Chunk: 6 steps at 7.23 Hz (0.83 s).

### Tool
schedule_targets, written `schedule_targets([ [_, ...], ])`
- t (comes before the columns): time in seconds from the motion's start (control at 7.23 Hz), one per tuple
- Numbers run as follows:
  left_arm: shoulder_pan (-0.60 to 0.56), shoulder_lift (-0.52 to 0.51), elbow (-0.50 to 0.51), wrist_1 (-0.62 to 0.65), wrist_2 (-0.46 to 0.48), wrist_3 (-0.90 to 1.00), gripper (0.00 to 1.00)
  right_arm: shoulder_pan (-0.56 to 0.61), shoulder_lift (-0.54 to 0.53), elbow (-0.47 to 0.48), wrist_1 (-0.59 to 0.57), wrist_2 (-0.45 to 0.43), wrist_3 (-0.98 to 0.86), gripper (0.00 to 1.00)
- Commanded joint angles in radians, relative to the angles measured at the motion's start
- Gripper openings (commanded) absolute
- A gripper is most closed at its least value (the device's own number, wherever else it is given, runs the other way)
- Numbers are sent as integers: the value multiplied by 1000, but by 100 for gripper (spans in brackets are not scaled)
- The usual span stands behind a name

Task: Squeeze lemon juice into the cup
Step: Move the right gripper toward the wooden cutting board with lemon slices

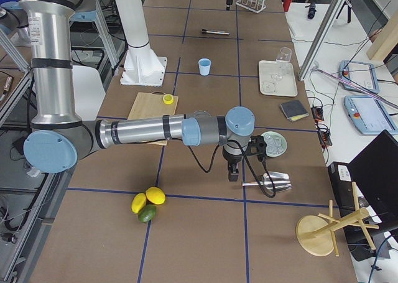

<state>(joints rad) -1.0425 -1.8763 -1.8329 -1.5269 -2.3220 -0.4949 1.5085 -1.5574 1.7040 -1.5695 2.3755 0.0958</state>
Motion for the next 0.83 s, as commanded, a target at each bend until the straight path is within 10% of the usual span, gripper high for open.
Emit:
schedule_targets([
  [0.0,77,-1,78,-165,83,-135,100,-7,20,29,28,19,173,100],
  [0.69,90,-23,158,-196,128,-128,100,-270,-6,339,29,53,623,100],
])
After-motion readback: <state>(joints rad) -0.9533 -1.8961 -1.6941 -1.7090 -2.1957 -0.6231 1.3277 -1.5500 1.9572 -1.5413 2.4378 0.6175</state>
